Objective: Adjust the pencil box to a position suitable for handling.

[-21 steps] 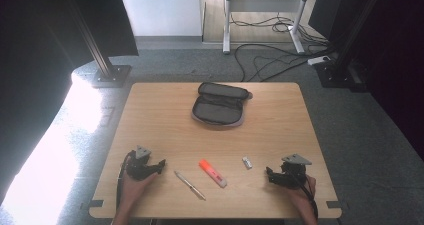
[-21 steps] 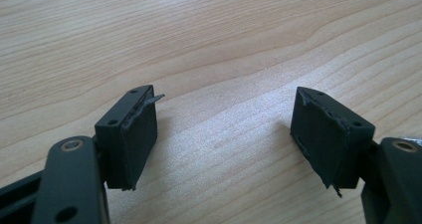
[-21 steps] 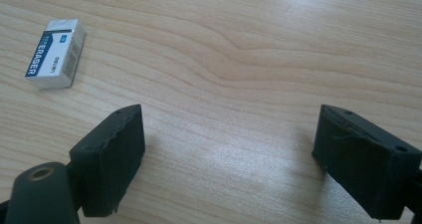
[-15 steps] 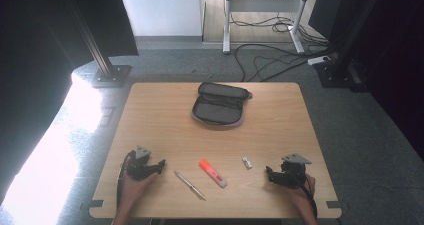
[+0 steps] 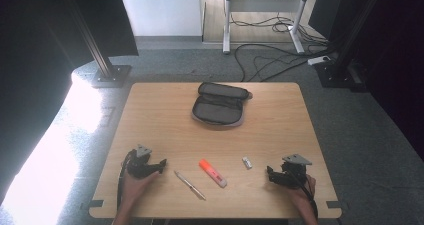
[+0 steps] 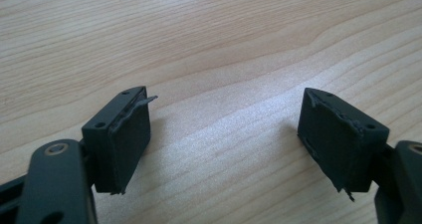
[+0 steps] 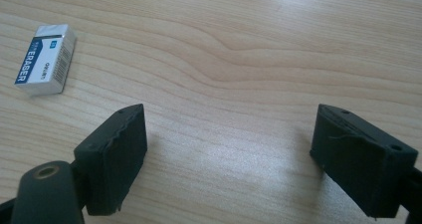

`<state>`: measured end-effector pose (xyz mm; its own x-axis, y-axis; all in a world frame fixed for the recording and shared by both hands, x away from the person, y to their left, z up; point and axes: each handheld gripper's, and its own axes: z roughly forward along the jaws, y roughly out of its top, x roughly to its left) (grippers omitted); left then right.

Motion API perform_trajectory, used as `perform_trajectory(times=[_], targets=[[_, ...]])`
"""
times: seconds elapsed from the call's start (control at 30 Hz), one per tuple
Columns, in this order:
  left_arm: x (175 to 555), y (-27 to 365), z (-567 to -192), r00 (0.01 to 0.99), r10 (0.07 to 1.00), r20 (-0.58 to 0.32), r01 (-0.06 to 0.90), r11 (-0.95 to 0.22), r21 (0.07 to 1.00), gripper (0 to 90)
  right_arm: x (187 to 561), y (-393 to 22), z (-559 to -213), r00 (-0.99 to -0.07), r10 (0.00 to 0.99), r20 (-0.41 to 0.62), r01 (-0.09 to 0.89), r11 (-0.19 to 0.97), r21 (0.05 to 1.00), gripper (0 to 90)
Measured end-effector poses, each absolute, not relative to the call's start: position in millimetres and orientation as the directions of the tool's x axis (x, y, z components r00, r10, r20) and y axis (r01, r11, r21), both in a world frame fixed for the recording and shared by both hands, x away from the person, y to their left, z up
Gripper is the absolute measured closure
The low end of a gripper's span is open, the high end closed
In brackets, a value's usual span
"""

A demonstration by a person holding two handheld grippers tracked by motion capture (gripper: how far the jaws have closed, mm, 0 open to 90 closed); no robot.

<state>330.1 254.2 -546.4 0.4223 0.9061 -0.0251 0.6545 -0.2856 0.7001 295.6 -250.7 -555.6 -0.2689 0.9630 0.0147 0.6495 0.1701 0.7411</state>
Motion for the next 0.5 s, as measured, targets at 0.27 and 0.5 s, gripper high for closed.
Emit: perform_trajectory(times=[0.27, 0.5], targets=[[334.6, 256.7, -544.6, 0.425, 0.904, -0.047, 0.644, -0.266, 0.717, 21.4, 297.4, -250.7, -555.5, -0.246, 0.969, 0.015, 0.651, 0.154, 0.743, 15.5], [337.2, 255.6, -535.8, 0.435, 0.899, -0.060, 0.625, -0.253, 0.738, 22.0, 299.2, -251.5, -555.5, -0.254, 0.967, 0.015, 0.650, 0.160, 0.743, 15.5]])
